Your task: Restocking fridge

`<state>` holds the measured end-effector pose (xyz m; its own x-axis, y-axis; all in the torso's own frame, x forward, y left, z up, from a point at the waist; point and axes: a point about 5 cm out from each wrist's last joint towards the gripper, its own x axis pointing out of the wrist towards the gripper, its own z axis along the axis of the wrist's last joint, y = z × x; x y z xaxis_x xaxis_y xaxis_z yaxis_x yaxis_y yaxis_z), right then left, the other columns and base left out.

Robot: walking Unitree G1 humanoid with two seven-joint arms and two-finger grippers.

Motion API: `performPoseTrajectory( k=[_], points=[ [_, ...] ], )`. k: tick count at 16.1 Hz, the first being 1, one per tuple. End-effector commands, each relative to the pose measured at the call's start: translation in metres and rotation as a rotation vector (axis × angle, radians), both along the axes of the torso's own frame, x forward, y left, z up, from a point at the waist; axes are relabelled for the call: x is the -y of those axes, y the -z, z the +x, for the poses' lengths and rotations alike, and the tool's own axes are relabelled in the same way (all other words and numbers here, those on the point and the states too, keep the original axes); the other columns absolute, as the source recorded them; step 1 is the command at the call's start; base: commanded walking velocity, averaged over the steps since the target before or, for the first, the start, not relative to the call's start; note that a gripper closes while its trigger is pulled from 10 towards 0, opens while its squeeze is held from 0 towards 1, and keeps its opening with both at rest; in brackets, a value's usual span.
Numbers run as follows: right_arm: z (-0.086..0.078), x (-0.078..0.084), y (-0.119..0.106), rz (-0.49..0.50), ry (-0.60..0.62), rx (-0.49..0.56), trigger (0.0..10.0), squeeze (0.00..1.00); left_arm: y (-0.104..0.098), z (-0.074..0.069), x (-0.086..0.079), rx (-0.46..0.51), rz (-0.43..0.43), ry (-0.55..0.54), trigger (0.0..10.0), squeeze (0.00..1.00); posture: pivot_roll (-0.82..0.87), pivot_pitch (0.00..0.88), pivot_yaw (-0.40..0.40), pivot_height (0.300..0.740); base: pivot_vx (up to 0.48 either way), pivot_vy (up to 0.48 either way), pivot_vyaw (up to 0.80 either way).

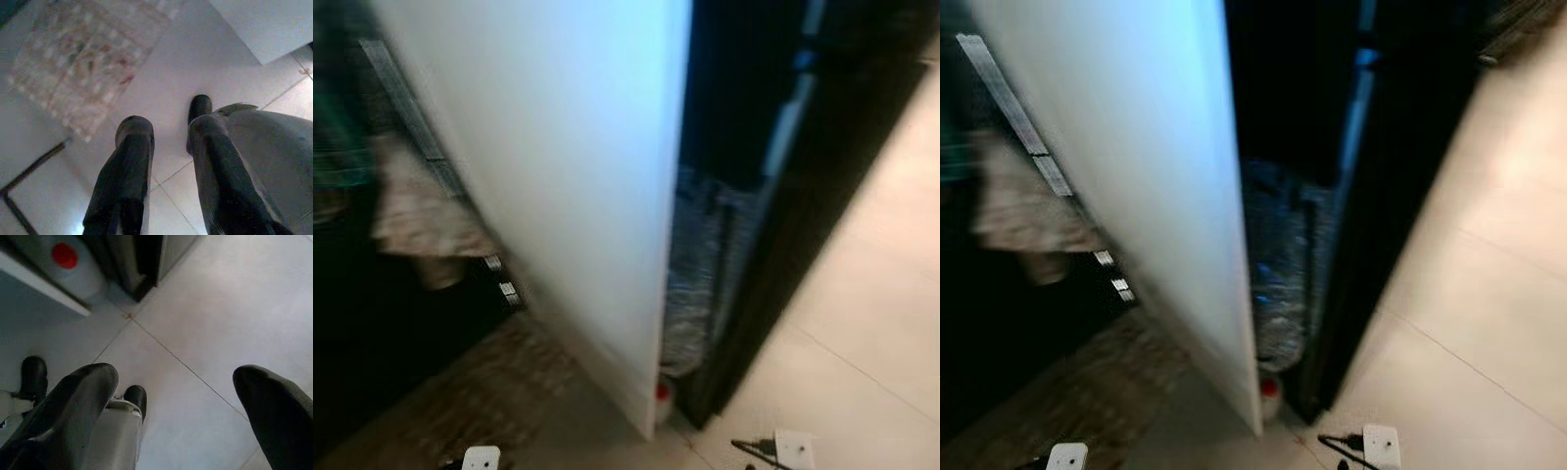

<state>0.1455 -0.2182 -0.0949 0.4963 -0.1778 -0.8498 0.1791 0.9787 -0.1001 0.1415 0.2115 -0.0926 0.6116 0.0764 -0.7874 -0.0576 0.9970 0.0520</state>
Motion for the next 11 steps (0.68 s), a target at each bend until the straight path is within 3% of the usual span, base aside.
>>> performPoseTrajectory(
  k=[1, 5, 11],
  points=[
    [-0.0066, -0.0015, 0.0028, 0.011, 0.019, -0.019, 10.0, 0.0, 0.0025, -0.0055, 0.0001, -0.03, 0.003, 0.014, 10.0, 0.0, -0.02, 0.059, 0.032, 0.74, 0.0, 0.0, 0.54],
    [-0.0084, -0.006, 0.0044, 0.044, 0.042, -0.023, 10.0, 0.0, 0.0025, -0.0064, -0.0007, -0.031, 0.02, 0.034, 10.0, 0.0, -0.01, 0.047, 0.027, 0.74, 0.0, 0.0, 0.0],
    [-0.0067, -0.0065, 0.0038, 0.037, 0.017, -0.018, 10.0, 0.0, 0.005, -0.0104, 0.0039, -0.052, 0.025, 0.063, 10.0, 0.0, -0.02, 0.012, 0.023, 0.74, 0.0, -0.25, 0.0]
  ],
)
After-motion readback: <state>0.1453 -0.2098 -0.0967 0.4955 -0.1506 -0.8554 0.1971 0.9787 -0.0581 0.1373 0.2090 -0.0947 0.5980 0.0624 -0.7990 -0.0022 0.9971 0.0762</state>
